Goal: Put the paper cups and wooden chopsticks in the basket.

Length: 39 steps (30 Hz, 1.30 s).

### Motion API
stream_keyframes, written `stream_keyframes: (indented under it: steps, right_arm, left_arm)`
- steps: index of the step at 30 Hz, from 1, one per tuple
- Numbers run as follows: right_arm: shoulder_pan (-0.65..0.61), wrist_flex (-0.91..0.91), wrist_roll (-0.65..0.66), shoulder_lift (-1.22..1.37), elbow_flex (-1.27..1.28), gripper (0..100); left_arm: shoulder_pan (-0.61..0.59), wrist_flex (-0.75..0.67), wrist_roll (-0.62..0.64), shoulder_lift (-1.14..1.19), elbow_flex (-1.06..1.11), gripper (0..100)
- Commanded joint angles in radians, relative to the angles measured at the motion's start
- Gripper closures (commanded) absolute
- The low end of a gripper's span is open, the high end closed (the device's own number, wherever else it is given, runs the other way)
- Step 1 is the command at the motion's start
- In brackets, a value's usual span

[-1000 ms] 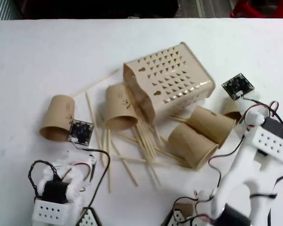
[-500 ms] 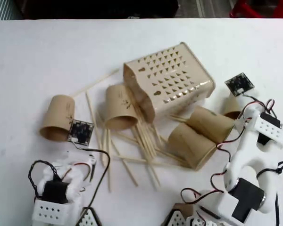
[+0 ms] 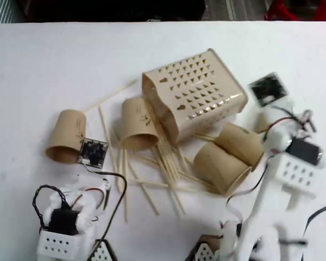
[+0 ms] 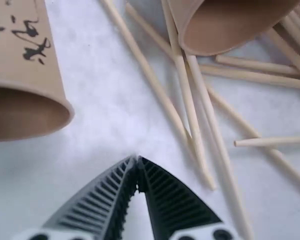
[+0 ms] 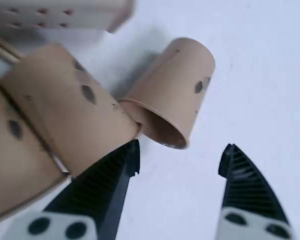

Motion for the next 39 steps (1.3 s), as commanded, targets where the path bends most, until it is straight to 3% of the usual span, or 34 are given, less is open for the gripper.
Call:
stream_keyframes:
  steps: [1, 6, 11, 22, 31, 39]
  right_arm:
    - [-0.179, 0.107, -0.123, -0.189, -0.044, 73.1]
    - [-0.455, 0.16, -0.269, -0.226, -0.055, 73.0]
    - [-0.581, 0.162, -0.347, -0.081, -0.135, 73.0]
    - [-0.702, 0.16, -0.356, 0.36, -0.439, 73.0]
    - [-0.711, 0.157, -0.339, 0.685, -0.62, 73.0]
    - [-0.716, 0.145, -0.287, 0.808, -0.689, 73.0]
  left_arm:
    - [0.007, 0.005, -0.009, -0.01, -0.005, 97]
    - [0.007, 0.005, -0.009, -0.01, -0.005, 97]
    - [0.007, 0.005, -0.009, -0.01, -0.005, 97]
    - [0.007, 0.005, -0.009, -0.01, -0.005, 97]
    - [0.007, 0.006, -0.009, -0.01, -0.005, 97]
    - [0.007, 0.008, -0.009, -0.01, -0.005, 97]
